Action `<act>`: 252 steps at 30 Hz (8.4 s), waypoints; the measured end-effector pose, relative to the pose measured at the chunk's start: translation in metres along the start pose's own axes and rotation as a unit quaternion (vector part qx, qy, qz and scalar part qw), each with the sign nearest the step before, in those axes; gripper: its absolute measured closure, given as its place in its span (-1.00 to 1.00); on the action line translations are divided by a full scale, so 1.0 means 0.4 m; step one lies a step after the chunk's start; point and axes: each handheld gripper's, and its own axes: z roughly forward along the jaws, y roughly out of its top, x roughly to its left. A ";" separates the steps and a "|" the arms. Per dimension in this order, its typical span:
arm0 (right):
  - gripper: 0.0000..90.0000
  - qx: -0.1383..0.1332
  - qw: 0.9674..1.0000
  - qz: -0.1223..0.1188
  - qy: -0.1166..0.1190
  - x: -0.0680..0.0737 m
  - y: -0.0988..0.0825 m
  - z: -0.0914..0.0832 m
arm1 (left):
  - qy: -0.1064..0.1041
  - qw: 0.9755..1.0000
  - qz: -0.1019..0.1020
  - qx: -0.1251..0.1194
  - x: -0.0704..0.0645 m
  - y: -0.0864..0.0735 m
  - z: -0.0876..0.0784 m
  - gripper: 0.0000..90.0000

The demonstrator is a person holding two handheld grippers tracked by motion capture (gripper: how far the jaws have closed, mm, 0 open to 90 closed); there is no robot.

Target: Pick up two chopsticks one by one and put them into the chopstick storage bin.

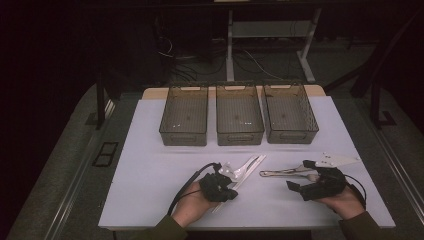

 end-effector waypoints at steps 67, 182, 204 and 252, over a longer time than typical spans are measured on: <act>-0.98 0.001 1.000 0.007 0.002 -0.007 0.002 -0.002 | 0.033 0.998 0.004 0.043 0.081 0.216 0.119 0.62; -0.98 0.002 1.000 0.017 0.000 -0.014 0.002 0.005 | 0.173 0.965 -0.015 -0.196 0.392 0.270 -0.464 0.86; -0.98 0.003 1.000 0.020 0.000 -0.020 -0.001 0.002 | 0.202 0.970 -0.094 -0.094 0.590 0.151 -0.356 0.86; -0.98 0.002 1.000 0.020 0.000 -0.020 -0.003 0.000 | 0.171 0.969 -0.142 -0.105 0.564 0.198 -0.271 0.40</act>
